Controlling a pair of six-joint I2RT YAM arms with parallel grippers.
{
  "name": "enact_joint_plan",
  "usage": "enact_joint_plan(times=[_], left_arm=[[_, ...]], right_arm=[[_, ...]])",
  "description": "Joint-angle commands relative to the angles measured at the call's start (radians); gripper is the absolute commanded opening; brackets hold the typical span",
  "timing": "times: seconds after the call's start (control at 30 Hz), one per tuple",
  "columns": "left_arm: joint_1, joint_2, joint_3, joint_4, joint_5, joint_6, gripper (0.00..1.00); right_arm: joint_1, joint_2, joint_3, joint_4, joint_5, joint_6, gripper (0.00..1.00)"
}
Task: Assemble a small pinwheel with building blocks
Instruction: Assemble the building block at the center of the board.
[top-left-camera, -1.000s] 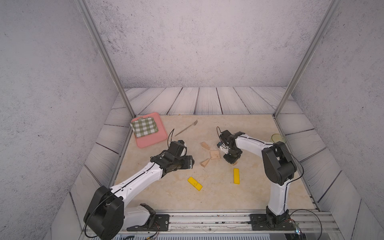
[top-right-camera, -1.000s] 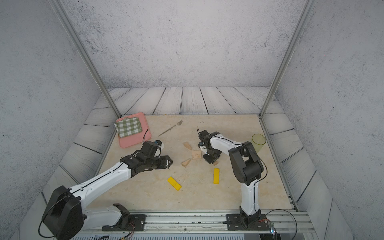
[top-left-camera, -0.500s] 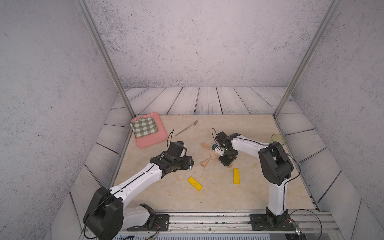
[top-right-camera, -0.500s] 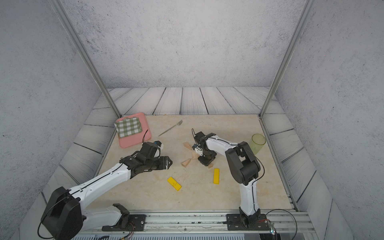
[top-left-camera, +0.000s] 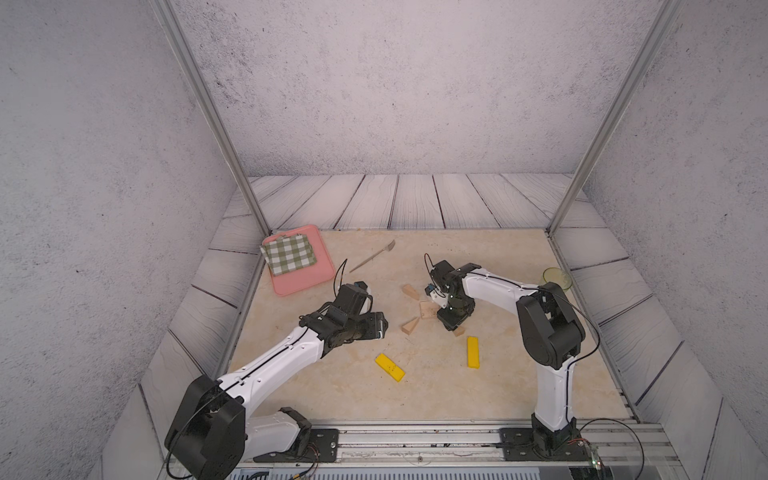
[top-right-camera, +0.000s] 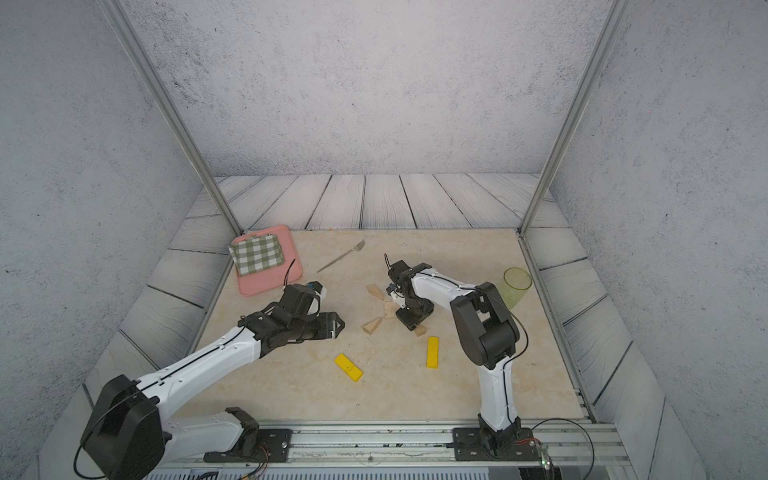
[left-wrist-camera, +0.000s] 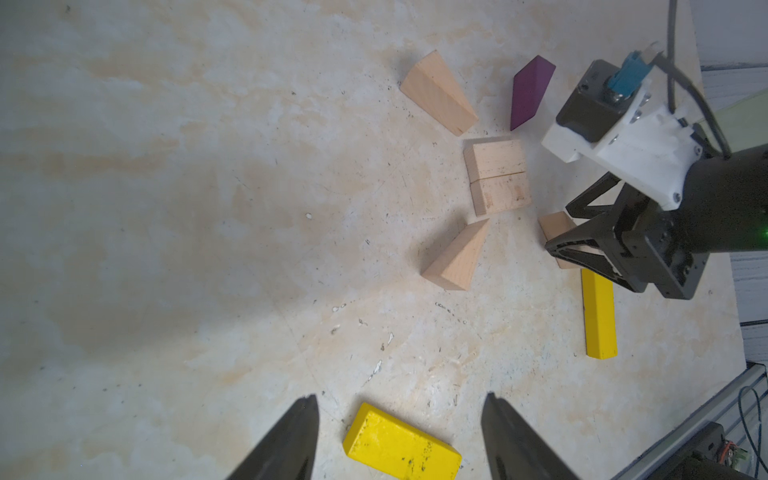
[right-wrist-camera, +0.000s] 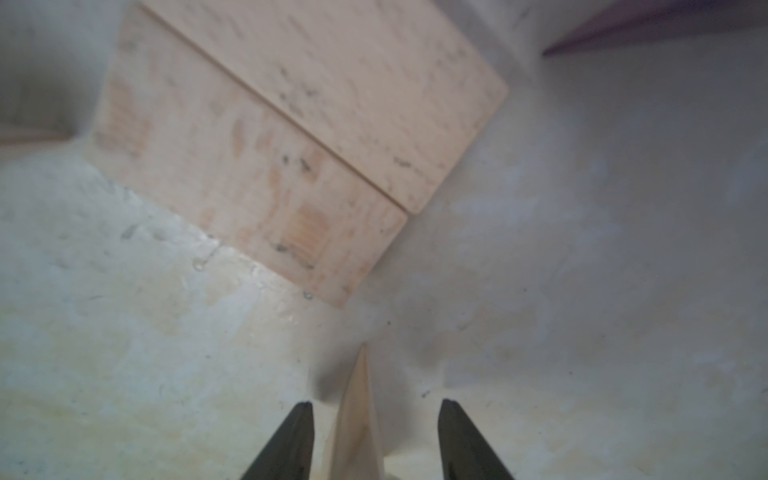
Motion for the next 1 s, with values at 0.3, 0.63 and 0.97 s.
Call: enact_joint_plan(times=[0.3, 0.63, 0.97], left_arm=[[0.005, -0.023, -0.016, 0.001, 0.002, -0.002, 0.69], [0.004, -0.029, -0.020, 0.004, 0.010, -0.003, 0.69], [0.005, -0.022, -0.020, 0.011, 0.011, -0.008, 0.69]], right_arm=[[-0.011, -0.080, -0.066, -0.056, 0.026, 0.117, 0.52], [-0.031, -0.068, -0.053, -0.062, 0.051, 0.140, 0.48], [-0.040, -0.069, -0.047, -0.053, 0.022, 0.158, 0.45]])
